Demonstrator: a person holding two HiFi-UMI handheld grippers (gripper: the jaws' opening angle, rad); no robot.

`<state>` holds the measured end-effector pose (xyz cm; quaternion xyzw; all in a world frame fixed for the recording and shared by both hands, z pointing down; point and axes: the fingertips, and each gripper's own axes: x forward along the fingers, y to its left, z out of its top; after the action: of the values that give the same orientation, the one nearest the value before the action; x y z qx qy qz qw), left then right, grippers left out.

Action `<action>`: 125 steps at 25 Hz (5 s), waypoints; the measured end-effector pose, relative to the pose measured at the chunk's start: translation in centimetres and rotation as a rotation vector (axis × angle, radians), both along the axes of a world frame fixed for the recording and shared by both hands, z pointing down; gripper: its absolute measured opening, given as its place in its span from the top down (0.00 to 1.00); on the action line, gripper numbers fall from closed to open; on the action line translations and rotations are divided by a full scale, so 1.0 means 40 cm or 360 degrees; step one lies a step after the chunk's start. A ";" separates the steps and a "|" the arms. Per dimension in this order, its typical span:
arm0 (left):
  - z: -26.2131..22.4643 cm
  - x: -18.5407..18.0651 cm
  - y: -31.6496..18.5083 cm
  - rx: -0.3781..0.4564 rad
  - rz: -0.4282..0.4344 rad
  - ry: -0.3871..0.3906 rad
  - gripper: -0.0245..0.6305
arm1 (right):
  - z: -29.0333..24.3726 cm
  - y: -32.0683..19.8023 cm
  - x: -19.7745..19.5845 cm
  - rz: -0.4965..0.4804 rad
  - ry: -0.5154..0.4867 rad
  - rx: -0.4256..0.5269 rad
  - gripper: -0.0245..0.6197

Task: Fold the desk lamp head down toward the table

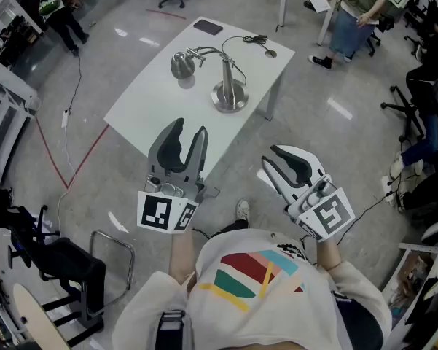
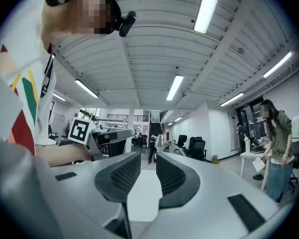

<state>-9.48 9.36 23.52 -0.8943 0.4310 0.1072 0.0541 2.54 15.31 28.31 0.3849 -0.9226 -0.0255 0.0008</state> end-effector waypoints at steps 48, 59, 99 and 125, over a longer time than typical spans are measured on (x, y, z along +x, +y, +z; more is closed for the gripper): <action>-0.022 0.002 -0.569 -0.0349 0.0139 -0.0538 0.71 | 0.070 -0.737 -0.208 -0.1363 0.0591 -0.0029 0.83; 0.166 -0.071 -0.528 -0.0561 0.0218 -0.0661 0.71 | 0.113 -0.713 -0.212 -0.1409 0.0625 -0.0130 0.83; 0.662 -0.025 -0.630 -0.1135 0.0385 -0.0826 0.73 | 0.312 -0.762 -0.124 -0.0665 0.0636 -0.0548 0.83; -0.020 0.063 -0.696 -0.0118 -0.0107 0.0001 0.89 | -0.083 -0.877 -0.014 -0.0118 -0.0258 -0.0211 0.83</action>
<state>-6.95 -18.48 22.70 -0.8807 0.4645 0.0896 0.0245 1.99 -19.78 24.98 0.3505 -0.9329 0.0669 -0.0492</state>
